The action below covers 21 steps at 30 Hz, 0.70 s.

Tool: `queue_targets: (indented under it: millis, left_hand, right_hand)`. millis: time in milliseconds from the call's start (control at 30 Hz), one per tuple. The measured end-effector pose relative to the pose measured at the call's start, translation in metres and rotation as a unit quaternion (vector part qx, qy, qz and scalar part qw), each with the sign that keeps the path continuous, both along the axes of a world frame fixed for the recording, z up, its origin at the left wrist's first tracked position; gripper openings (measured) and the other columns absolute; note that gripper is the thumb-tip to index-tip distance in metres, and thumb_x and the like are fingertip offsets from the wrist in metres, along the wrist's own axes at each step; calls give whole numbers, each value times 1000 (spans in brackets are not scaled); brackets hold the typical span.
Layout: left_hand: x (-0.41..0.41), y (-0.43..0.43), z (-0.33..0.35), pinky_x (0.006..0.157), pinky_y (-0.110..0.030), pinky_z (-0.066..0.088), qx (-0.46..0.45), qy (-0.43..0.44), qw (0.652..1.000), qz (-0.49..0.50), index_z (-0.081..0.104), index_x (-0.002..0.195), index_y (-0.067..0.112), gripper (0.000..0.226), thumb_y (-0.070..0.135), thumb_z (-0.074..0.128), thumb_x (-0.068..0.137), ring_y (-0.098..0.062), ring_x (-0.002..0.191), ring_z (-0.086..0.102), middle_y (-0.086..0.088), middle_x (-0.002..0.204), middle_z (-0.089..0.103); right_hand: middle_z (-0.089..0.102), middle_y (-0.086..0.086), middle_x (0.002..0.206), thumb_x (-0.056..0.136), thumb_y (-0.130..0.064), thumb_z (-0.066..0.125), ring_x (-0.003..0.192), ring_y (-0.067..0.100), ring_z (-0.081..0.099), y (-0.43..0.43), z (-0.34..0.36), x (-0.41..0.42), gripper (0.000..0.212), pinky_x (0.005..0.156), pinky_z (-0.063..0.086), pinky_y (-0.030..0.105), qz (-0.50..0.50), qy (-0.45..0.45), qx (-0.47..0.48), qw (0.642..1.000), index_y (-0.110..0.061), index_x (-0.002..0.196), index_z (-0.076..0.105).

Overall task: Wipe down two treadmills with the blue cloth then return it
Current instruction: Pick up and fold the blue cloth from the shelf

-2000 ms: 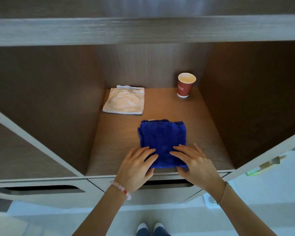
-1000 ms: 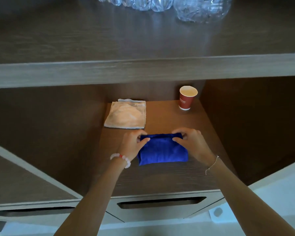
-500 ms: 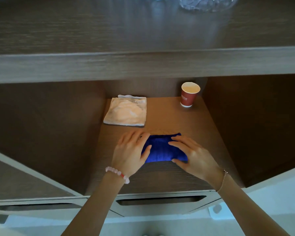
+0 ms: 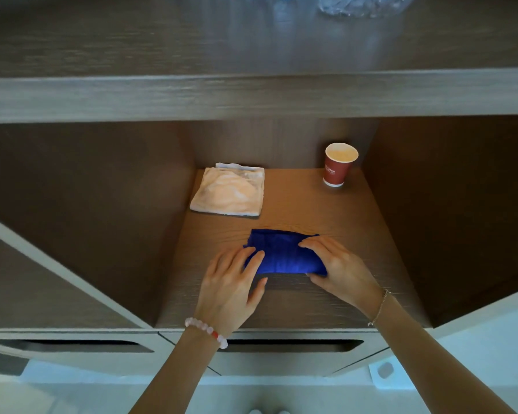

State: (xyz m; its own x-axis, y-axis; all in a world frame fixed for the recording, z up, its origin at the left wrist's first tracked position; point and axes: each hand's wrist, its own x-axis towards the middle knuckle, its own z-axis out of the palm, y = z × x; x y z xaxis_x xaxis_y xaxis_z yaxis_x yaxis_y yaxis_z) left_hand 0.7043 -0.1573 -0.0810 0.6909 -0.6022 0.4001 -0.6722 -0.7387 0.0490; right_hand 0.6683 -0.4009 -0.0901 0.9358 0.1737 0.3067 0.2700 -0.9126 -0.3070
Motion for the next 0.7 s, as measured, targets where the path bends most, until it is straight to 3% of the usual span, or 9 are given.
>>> queue_targets:
  millis: [400, 600, 700]
  left_hand:
    - [-12, 11, 8, 87, -42, 50, 0, 10, 1000, 26, 62, 117, 15, 42, 39, 46, 87, -24, 101, 61, -4, 116, 64]
    - [-13, 11, 12, 90, -42, 48, 2, 22, 999, 29, 61, 120, 16, 43, 40, 45, 88, -22, 106, 59, -3, 118, 63]
    - [-13, 10, 15, 88, -41, 49, 1, 20, 999, 28, 60, 120, 16, 42, 41, 44, 89, -22, 104, 60, -3, 117, 63]
  right_hand:
    - [64, -3, 100, 62, -14, 73, 93, 14, 61, 8, -3, 2, 40, 60, 57, 29, 2, -64, 2, 998, -15, 101, 63]
    - [65, -3, 96, 66, -15, 68, 84, 15, 63, 12, -2, -1, 34, 61, 56, 30, -16, -71, 51, 996, -14, 100, 64]
    - [66, -3, 92, 65, -11, 72, 78, 10, 62, 16, 4, -6, 36, 63, 53, 22, -42, -76, 105, 991, -15, 101, 65]
